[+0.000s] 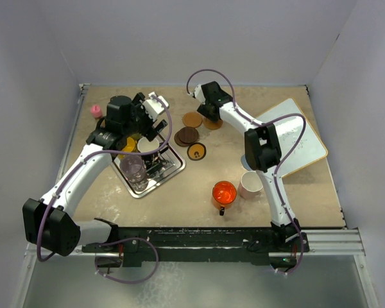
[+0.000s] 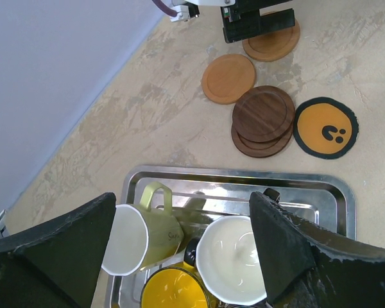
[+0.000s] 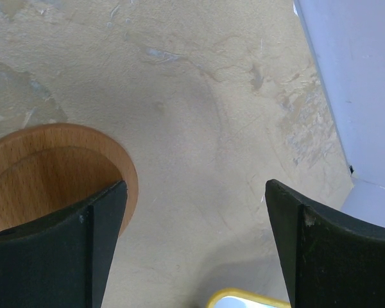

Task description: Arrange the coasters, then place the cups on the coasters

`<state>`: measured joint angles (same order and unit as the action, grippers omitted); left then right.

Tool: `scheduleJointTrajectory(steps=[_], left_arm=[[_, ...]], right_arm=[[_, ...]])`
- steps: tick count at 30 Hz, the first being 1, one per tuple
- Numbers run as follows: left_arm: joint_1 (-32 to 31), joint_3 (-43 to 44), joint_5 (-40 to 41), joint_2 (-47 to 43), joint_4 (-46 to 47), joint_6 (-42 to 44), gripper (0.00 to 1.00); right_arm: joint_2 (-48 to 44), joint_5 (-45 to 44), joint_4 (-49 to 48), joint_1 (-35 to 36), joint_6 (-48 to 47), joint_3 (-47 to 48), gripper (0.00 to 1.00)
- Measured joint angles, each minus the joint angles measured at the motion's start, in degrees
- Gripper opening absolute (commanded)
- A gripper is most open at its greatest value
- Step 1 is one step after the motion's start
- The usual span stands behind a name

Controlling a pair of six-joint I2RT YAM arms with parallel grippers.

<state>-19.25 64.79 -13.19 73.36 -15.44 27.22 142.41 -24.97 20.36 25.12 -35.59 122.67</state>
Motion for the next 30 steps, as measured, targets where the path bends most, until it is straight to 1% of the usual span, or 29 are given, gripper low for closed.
scheduleJointTrajectory(steps=[10, 15, 21, 27, 30], left_arm=[[0.0, 0.0, 0.0, 0.0, 0.0, 0.0, 0.82], [0.0, 0.0, 0.0, 0.0, 0.1, 0.0, 0.82], [0.0, 0.0, 0.2, 0.0, 1.2, -0.2, 0.82], [0.0, 0.0, 1.6, 0.0, 1.7, -1.2, 0.82], [0.0, 0.0, 2.8, 0.0, 2.3, -1.8, 0.83]], right_arm=[[-0.6, 0.2, 0.2, -0.5, -0.4, -0.7, 0.92], [-1.8, 3.4, 2.8, -1.5, 1.3, -0.9, 0.92], [-6.1, 11.5, 5.9, -2.2, 7.9, -1.9, 0.95], [-12.6, 23.3, 7.1, -2.1, 16.2, -4.1, 0.99], [-13.6, 29.2, 7.5, -1.5, 19.7, -4.2, 1.00]])
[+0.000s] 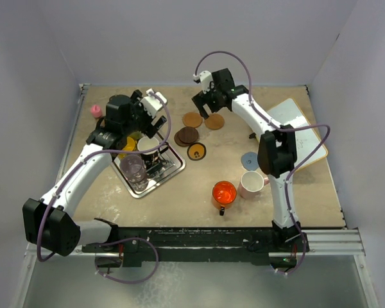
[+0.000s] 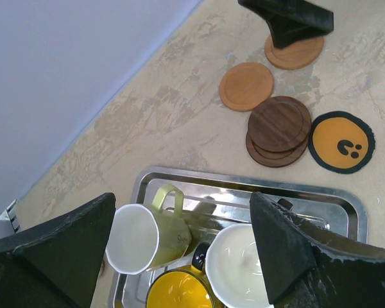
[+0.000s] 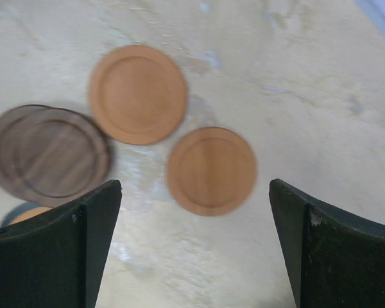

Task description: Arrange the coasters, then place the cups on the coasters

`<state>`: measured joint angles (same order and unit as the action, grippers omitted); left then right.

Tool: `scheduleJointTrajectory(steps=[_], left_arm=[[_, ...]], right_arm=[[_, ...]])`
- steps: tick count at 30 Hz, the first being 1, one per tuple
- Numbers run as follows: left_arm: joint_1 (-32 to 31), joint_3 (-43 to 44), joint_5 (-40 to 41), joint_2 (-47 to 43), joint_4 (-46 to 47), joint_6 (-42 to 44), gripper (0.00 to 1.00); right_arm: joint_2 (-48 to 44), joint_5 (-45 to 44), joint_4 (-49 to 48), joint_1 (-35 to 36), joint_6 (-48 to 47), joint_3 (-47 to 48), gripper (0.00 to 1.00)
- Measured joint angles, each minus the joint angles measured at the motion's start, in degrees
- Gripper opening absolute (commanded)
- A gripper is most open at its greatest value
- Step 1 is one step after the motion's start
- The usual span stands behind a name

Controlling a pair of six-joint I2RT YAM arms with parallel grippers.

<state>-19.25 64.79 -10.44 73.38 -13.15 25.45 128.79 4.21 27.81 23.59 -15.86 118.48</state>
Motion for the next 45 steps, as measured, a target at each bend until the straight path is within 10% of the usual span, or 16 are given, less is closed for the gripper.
scheduleJointTrajectory(steps=[45], left_arm=[[0.0, -2.5, 1.7, -2.1, 2.4, -2.4, 0.82]], right_arm=[[9.8, 0.4, 6.4, 10.9, 1.1, 2.6, 0.92]])
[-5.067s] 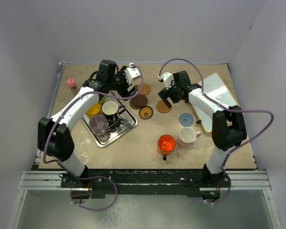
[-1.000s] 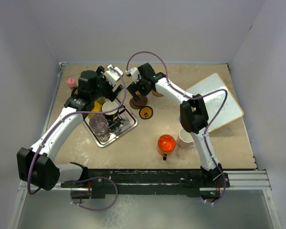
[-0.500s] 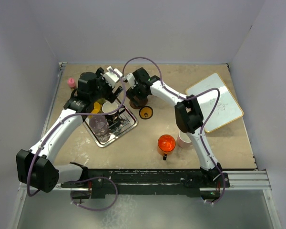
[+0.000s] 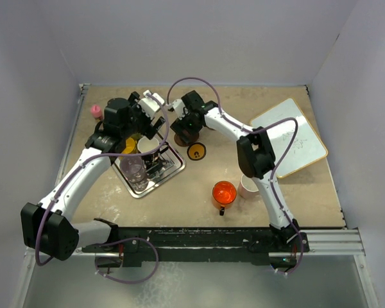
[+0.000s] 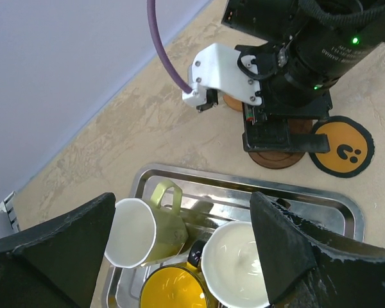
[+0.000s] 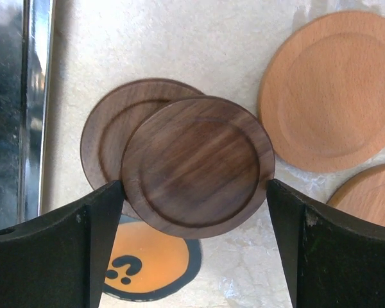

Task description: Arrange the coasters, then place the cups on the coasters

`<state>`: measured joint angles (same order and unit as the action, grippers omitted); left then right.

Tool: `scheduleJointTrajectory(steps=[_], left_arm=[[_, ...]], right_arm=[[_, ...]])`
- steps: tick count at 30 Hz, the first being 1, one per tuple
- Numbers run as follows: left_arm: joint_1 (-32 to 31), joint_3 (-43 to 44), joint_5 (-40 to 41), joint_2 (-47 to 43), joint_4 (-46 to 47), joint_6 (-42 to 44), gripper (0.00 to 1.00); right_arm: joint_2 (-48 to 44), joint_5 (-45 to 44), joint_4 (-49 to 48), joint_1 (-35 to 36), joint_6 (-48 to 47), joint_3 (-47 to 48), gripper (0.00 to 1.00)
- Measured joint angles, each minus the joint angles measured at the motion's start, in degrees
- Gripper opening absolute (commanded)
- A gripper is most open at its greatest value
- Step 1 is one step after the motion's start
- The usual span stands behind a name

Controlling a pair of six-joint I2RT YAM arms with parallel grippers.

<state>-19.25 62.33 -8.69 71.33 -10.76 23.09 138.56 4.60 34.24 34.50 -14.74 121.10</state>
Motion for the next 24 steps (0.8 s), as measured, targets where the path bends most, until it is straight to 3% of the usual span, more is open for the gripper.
scheduleJointTrajectory(steps=[9, 18, 24], left_arm=[[0.0, -0.4, -0.2, -0.2, 0.0, 0.0, 0.82], [0.0, -0.4, -0.5, -0.5, 0.0, 0.0, 0.82], [0.0, -0.4, -0.9, -0.5, 0.0, 0.0, 0.82]], right_arm=[[-2.5, 2.9, -0.3, -2.3, 0.2, -5.2, 0.83], [-7.0, 2.4, 0.3, -3.5, -0.9, -12.1, 0.66], [-8.6, 2.0, 0.9, -4.3, -2.1, -14.2, 0.66]])
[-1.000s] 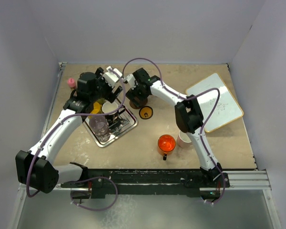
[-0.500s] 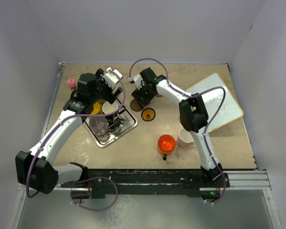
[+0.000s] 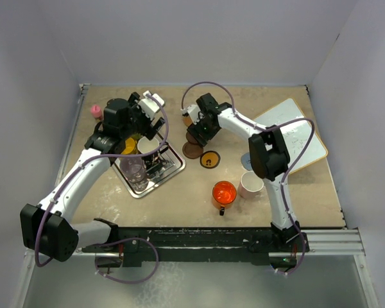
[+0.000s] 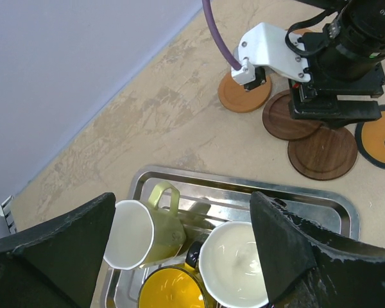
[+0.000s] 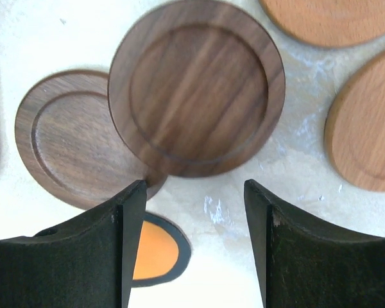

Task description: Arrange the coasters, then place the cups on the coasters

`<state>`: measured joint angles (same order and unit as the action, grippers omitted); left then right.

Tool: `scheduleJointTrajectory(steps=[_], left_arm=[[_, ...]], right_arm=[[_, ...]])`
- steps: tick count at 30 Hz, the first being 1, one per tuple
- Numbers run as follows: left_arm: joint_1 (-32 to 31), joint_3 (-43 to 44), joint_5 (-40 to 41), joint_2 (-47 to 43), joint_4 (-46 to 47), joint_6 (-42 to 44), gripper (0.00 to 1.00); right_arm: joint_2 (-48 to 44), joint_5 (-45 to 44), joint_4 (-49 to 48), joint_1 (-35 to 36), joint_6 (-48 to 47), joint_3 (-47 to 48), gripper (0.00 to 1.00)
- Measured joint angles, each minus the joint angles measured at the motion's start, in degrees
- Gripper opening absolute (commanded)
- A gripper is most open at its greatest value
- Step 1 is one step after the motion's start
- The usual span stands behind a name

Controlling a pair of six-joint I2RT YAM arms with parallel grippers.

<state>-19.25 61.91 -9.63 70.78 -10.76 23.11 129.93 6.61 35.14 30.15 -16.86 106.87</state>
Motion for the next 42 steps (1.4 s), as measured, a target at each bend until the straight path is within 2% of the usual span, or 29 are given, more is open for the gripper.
scheduleJointTrajectory(steps=[5, 13, 18, 24, 33, 42], left_arm=[[0.0, 0.0, -0.1, 0.0, 0.0, 0.0, 0.82], [0.0, -0.5, -0.2, -0.1, 0.0, 0.0, 0.82], [0.0, -0.9, -0.3, -0.1, 0.0, 0.0, 0.82], [0.0, -0.9, -0.6, -0.1, 0.0, 0.0, 0.82], [0.0, -0.9, -0.7, -0.1, 0.0, 0.0, 0.82], [0.0, -1.2, -0.8, -0.2, 0.0, 0.0, 0.82]], right_arm=[[-2.7, 0.3, 0.7, -0.4, -0.7, -2.1, 0.70], [-4.6, 0.9, 0.4, -0.5, -0.7, -0.2, 0.70], [-4.6, -0.3, 0.0, -0.2, -0.3, 0.3, 0.75], [-4.6, -2.7, -2.8, 1.0, 0.4, -4.7, 0.80], [-4.7, -4.2, -5.1, 2.0, 1.7, -8.4, 0.81], [-6.9, -7.2, -5.8, 2.1, 1.8, -11.5, 0.76]])
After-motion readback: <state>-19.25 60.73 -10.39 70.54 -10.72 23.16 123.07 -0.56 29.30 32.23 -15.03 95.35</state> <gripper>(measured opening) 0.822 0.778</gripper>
